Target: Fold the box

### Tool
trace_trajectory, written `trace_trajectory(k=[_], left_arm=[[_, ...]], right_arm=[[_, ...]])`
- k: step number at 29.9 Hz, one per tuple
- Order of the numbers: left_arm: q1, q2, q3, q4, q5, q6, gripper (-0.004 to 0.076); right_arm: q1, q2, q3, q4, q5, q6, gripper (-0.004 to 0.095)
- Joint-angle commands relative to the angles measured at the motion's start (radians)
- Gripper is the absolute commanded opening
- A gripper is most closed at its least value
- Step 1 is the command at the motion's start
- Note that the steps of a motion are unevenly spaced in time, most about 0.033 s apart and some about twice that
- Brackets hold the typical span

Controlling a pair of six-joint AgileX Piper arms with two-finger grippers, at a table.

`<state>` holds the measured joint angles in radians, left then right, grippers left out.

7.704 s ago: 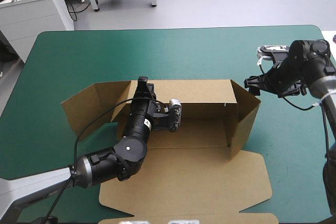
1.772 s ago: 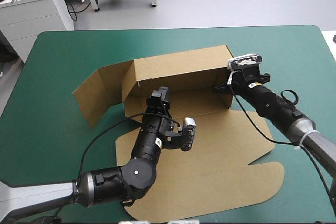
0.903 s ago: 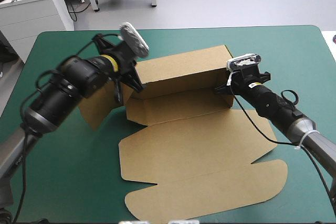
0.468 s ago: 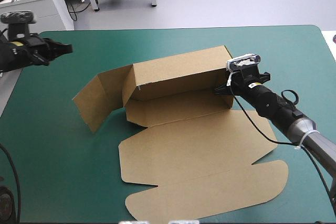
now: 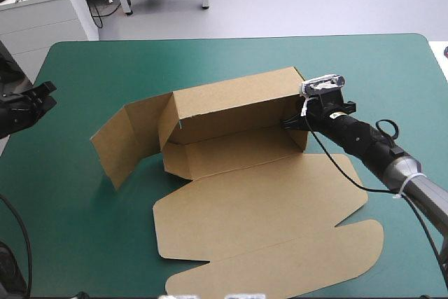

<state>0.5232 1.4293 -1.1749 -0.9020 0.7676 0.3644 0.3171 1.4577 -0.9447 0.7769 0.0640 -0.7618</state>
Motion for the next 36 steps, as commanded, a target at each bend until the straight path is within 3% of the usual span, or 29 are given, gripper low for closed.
trace_trajectory(k=[1,6,13,19,28,36], left_arm=[[0.005,-0.035,0.022,-0.074,-0.062,0.009,0.0013],[0.005,-0.035,0.048,-0.1,-0.077,0.021,0.0013],[0.005,-0.035,0.048,-0.1,-0.076,0.019,0.0013],[0.005,-0.035,0.048,-0.108,-0.047,0.009,0.0013],[0.005,-0.035,0.048,-0.108,-0.037,0.009,0.0008],[0.005,-0.035,0.048,-0.108,-0.033,0.009,-0.0008]], right_arm=[[-0.024,-0.037,-0.081,0.04,0.03,0.059,-0.0014],[-0.122,-0.037,-0.213,-0.068,0.273,0.258,-0.0012],[-0.152,-0.037,-0.467,-0.487,0.606,0.733,-0.0012],[-0.152,-0.037,-0.64,-0.517,0.912,0.762,-0.0012],[-0.152,0.014,-0.689,-0.545,1.189,0.762,-0.0013],[-0.152,0.105,-0.678,-0.547,1.189,0.742,-0.0012]])
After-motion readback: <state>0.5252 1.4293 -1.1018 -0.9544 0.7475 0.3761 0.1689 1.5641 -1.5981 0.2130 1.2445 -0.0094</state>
